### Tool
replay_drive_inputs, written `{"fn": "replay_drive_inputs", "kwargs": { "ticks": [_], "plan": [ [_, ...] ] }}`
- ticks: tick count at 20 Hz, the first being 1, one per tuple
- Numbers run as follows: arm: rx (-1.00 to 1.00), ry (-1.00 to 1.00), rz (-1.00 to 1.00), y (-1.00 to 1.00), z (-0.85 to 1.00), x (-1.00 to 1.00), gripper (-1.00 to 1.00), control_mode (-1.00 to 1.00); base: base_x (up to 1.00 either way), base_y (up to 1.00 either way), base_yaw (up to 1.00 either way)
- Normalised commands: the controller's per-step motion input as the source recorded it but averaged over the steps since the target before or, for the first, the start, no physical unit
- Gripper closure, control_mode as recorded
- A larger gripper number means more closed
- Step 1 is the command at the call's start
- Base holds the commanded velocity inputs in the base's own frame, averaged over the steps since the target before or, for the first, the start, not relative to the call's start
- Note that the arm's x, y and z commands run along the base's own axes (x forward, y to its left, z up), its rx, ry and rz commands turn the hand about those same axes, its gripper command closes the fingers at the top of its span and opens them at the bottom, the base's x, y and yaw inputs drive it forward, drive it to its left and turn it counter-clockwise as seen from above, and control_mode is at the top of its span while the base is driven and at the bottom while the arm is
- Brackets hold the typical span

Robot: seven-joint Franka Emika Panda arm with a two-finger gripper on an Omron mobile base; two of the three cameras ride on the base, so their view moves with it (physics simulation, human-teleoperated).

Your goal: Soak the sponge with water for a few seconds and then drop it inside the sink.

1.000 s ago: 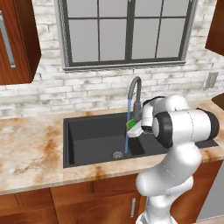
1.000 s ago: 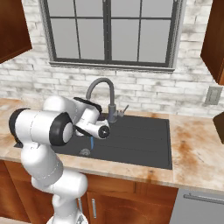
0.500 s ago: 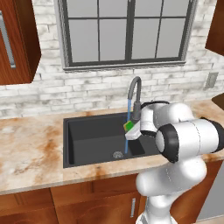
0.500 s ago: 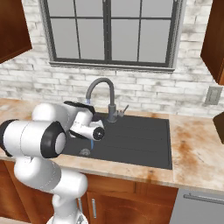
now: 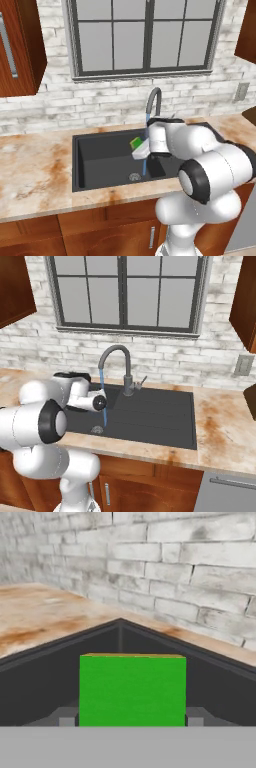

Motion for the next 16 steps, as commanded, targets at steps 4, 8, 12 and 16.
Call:
{"fn": "replay_drive_inputs", "kwargs": {
  "ticks": [4, 8, 12, 16],
  "plan": [
    [0.00, 0.05, 0.00, 0.38, 0.23, -0.23, 1.00, -1.00, 0.00, 0.00, 0.00],
    [0.00, 0.09, 0.00, 0.31, 0.17, -0.19, 1.00, -1.00, 0.00, 0.00, 0.00],
    [0.00, 0.23, 0.00, 0.27, 0.22, -0.01, 1.00, -1.00, 0.00, 0.00, 0.00],
    [0.00, 0.24, 0.00, 0.29, 0.24, -0.04, 1.00, -1.00, 0.00, 0.00, 0.00]
  ]
}}
